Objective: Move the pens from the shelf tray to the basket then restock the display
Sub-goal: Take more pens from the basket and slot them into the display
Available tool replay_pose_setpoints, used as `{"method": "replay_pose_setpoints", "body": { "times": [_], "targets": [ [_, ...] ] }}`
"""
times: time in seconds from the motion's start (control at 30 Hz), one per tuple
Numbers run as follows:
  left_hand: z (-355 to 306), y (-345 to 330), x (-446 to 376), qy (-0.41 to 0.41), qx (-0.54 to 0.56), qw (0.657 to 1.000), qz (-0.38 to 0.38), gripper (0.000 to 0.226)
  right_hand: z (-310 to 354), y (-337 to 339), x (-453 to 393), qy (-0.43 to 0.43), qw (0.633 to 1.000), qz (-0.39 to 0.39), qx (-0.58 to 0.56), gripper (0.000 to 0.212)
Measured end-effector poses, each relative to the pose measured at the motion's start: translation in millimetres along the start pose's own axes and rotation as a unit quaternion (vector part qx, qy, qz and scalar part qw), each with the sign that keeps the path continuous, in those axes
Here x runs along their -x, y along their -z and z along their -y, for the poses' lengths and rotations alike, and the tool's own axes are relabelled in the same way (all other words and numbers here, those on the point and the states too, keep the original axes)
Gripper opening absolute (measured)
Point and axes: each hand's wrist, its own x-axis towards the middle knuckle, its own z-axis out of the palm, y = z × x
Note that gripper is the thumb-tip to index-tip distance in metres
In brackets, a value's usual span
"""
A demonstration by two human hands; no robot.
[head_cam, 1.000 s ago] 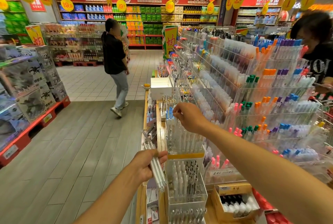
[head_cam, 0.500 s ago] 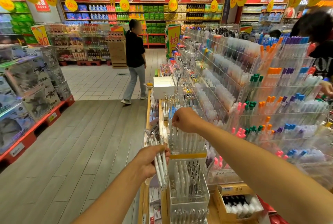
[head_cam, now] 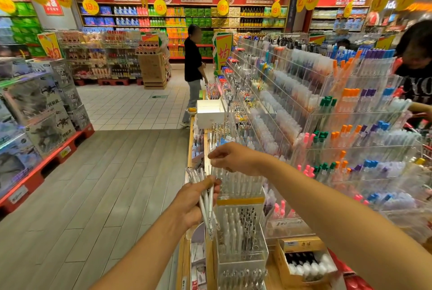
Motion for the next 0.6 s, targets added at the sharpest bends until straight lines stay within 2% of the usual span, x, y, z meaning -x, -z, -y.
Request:
{"method": "replay_pose_setpoints", "body": {
  "times": [0.07,0.2,0.43,0.6],
  "targets": [
    [0.6,0.4,2.0,-0.007,0.005,0.999,0.030,0.024,0.2,6.2,4.9,-0.014,0.996,0.016,-0.087,0.026],
    [1.0,-3.0,6.4,-0.020,0.024,0.998,0.049,0.026,-2.0,12.4,12.2,-0.038,0.996,0.045,-0.069,0.026],
    [0.4,-10.6,13.4,-0.036,0.029,0.997,0.067,0.033,-5.5,10.4,19.1,-0.042,0.980,0.073,-0.179,0.015],
    [2.5,-10.5,14.8,-0.021,0.020,0.999,0.029,0.030,-7.5,10.6,16.9,-0.010,0.969,0.013,-0.247,0.011]
  ]
}}
